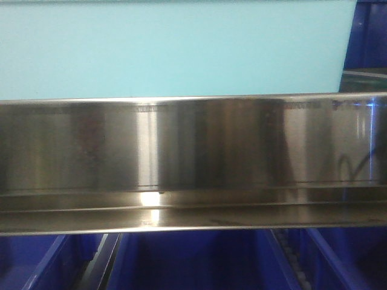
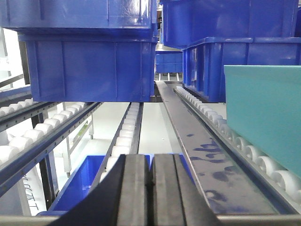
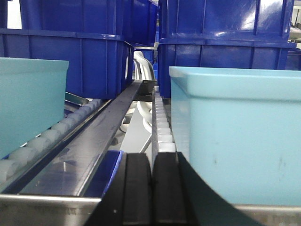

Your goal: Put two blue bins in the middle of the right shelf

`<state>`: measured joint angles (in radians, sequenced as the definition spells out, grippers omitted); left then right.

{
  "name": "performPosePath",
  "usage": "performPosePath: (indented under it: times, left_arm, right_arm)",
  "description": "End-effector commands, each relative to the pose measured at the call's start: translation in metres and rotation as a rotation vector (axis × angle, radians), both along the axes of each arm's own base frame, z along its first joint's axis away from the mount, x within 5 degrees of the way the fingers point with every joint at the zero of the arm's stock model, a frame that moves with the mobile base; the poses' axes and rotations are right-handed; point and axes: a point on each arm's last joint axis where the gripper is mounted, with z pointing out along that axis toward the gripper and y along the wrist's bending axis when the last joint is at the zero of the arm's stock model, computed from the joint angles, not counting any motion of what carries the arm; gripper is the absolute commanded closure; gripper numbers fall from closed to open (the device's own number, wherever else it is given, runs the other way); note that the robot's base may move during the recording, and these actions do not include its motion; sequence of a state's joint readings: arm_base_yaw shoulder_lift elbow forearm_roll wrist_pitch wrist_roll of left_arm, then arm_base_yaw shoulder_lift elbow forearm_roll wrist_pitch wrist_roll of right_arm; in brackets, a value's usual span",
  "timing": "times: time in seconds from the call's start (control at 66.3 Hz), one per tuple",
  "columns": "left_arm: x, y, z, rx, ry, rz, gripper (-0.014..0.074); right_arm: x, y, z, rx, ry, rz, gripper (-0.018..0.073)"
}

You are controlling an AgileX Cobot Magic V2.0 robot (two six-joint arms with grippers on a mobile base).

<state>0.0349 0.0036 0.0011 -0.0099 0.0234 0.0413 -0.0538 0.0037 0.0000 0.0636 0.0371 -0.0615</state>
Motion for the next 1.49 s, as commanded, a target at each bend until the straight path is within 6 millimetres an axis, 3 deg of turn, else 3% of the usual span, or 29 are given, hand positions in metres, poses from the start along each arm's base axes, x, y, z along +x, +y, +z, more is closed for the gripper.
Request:
performPosePath:
  times: [0.0,0.829,1.101,1.191,1.312,1.478]
  left_arm:
    - [0.0,0.0,0.002,-0.001,-0.018,0.002,0.0707]
    - [0.0,0.0,0.002,0.027,-0.017,0.005,0.0707]
    - [-0.002,0.0,0.01,0.032,-0.098,0.005,0.0707]
    - [-0.006,0.0,0.029,0.027,-0.061,0.006,0.0707]
    - [-0.019,0.0,0.073,0.022,-0.001,0.007,0.0707]
    - [-0.012,0.0,0.125,0.02,0.055,0.007,0.0707]
  right_arm:
    - [0.0,0.0,0.002,-0.009,-0.026,-0.005,0.0724]
    - [0.0,0.0,0.002,-0.009,-0.026,-0.005,0.0724]
    - [-0.002,-0.001,0.015,-0.016,-0.163,-0.013,0.0724]
    - [-0.005,0.0,0.029,-0.01,-0.142,-0.007,0.0724]
    - [-0.019,0.002,0.069,-0.01,-0.088,0.007,0.0724]
    - [-0.019,0.003,0.117,-0.008,-0.006,0.016,0.0724]
